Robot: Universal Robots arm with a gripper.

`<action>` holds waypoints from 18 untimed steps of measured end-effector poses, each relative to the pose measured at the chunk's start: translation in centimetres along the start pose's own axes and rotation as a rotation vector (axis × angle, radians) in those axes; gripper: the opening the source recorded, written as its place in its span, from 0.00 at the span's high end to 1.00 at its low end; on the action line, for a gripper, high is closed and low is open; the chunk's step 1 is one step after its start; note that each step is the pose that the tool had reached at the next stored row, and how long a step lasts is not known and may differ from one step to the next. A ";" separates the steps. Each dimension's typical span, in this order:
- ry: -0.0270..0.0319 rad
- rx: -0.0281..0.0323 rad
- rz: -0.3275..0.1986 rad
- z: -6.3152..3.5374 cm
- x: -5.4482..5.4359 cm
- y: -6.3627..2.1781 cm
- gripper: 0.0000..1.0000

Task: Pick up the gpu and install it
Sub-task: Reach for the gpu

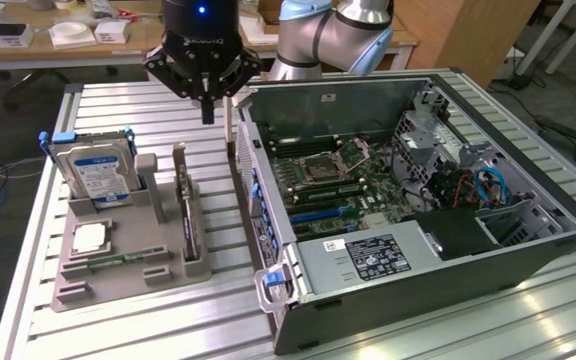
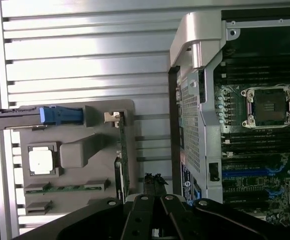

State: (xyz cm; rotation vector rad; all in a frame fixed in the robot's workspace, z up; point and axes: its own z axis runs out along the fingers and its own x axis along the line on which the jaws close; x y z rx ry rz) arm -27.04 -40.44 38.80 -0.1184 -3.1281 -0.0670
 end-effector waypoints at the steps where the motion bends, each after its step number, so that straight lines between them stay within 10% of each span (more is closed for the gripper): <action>1: 0.0004 0.0000 0.000 0.01 0.1 -0.02 0.90; 18: 0.0084 0.0007 0.000 0.10 1.9 -0.34 0.90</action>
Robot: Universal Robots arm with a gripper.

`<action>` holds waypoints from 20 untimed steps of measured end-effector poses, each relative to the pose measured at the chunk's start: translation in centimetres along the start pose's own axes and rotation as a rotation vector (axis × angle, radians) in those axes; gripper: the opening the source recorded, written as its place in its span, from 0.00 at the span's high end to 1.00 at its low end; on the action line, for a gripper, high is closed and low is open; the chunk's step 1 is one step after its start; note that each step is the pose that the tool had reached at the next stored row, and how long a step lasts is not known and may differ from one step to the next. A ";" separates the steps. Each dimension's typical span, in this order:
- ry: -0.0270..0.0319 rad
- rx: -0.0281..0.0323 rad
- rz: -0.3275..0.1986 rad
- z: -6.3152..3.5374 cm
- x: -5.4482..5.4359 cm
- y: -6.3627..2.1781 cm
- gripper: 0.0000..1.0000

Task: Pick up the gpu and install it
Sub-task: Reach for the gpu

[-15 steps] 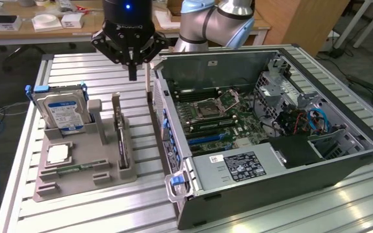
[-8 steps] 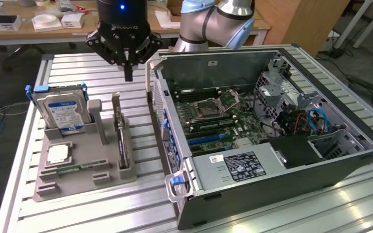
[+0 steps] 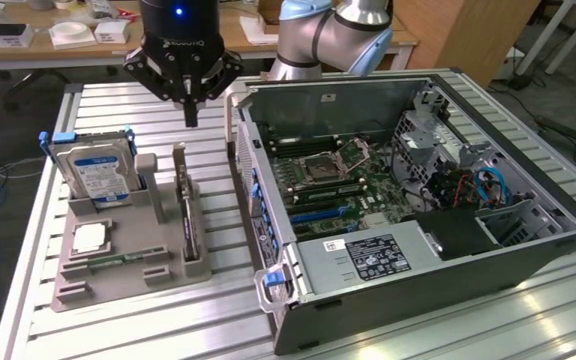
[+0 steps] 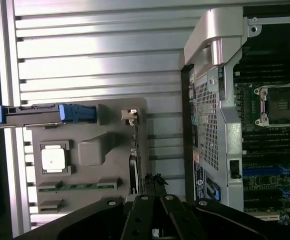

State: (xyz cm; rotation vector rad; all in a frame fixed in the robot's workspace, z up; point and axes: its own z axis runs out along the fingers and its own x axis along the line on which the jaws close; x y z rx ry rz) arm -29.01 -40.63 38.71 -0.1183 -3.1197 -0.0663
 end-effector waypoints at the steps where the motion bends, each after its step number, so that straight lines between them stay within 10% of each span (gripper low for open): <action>1: 0.0005 0.0000 0.000 0.01 0.1 -0.02 0.90; 20: 0.0089 0.0006 0.000 0.11 2.0 -0.40 0.90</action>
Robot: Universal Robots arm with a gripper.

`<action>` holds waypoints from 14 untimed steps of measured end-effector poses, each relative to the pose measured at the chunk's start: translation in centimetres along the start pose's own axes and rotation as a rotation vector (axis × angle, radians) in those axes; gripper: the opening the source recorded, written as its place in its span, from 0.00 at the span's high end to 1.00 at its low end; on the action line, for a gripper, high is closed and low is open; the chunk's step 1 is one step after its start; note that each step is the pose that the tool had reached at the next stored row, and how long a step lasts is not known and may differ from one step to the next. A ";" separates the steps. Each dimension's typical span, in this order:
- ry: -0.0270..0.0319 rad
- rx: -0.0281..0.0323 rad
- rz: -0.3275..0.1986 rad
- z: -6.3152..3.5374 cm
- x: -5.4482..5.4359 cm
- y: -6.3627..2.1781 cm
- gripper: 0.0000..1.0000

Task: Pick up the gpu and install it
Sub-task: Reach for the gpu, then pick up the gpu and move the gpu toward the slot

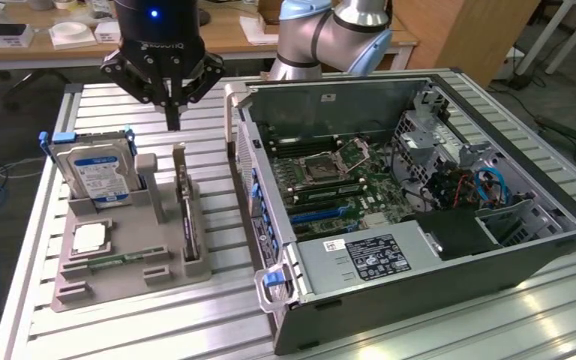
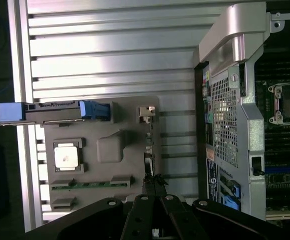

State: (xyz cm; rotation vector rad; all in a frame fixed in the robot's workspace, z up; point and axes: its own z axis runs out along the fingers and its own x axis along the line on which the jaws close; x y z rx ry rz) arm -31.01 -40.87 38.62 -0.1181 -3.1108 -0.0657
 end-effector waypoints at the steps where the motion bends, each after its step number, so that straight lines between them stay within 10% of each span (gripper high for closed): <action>1: 0.0000 0.0001 0.000 0.00 0.0 0.00 0.90; 14: 0.0001 0.0000 0.000 0.00 0.0 0.00 0.89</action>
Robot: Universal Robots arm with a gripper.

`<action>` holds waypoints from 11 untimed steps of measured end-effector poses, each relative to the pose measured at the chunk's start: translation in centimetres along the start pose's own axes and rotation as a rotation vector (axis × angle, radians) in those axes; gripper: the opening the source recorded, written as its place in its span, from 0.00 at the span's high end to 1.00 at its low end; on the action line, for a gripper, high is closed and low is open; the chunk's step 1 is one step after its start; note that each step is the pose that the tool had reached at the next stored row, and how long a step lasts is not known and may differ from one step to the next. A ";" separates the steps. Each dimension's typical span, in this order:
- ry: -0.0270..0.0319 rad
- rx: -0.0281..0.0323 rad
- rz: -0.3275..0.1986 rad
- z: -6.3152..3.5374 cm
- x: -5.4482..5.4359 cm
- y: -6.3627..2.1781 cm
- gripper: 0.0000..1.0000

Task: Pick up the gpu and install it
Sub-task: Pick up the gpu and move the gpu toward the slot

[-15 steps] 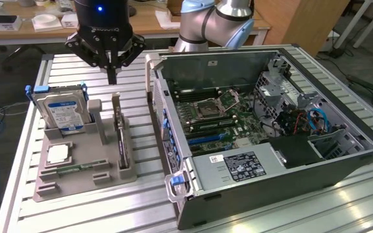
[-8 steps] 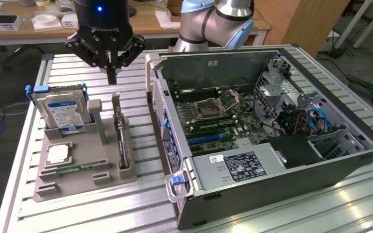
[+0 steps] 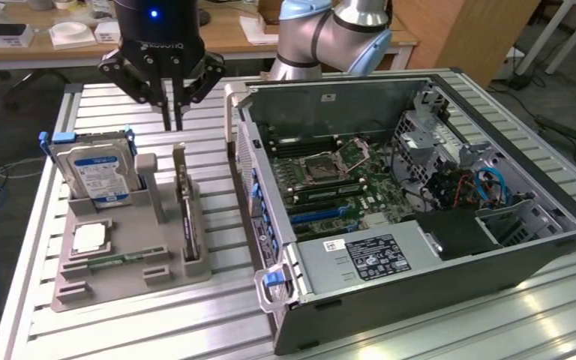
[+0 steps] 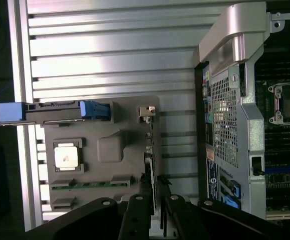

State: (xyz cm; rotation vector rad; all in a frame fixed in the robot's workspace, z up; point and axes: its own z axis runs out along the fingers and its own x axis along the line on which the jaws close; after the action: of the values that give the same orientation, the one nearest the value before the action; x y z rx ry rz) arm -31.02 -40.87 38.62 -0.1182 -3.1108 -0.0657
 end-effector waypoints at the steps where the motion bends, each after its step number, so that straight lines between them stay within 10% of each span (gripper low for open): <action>1: 0.0000 0.0000 0.000 0.00 0.0 0.00 0.83; 11: 0.0002 0.0001 -0.008 0.01 0.0 -0.01 0.47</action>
State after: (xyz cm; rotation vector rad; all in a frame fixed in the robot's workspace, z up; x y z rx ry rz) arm -31.04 -40.87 38.61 -0.1050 -3.1112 -0.0657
